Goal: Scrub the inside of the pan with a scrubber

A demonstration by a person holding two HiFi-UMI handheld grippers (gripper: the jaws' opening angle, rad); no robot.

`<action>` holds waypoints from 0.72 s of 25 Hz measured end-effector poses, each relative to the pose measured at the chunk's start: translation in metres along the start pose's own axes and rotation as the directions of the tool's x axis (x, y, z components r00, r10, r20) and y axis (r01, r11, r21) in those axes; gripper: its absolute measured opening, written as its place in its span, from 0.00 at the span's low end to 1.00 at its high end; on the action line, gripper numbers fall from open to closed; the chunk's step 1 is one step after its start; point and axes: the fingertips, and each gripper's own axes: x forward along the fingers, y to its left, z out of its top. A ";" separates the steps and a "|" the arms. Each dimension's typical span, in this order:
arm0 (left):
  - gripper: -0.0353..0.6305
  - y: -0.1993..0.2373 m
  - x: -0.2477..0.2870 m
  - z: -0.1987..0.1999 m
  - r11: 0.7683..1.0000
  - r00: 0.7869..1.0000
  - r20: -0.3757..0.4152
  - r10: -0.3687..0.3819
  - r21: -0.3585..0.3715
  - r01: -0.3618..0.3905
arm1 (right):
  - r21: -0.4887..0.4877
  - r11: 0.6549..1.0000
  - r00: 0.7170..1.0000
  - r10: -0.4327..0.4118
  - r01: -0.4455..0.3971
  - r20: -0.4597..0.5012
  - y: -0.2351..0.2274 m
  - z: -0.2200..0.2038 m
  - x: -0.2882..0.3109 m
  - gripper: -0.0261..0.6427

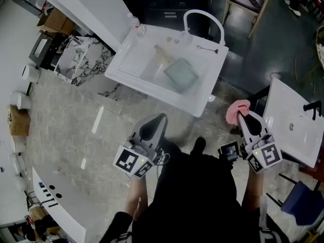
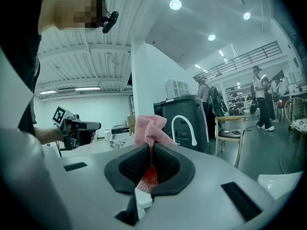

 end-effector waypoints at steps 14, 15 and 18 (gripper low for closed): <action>0.10 -0.011 0.012 -0.006 0.999 1.000 -0.011 0.027 -0.021 -0.027 | 0.035 0.999 1.000 0.022 -0.023 0.019 -0.011 -0.003 -0.005 0.09; 0.11 -0.012 0.013 -0.006 0.999 0.999 -0.012 0.031 -0.020 -0.031 | 0.042 0.999 0.999 0.032 -0.033 0.026 -0.010 -0.003 -0.004 0.09; 0.11 -0.015 0.012 -0.006 0.999 0.999 -0.012 0.039 -0.025 -0.040 | 0.071 0.996 0.998 0.046 -0.049 0.042 -0.007 -0.005 -0.002 0.09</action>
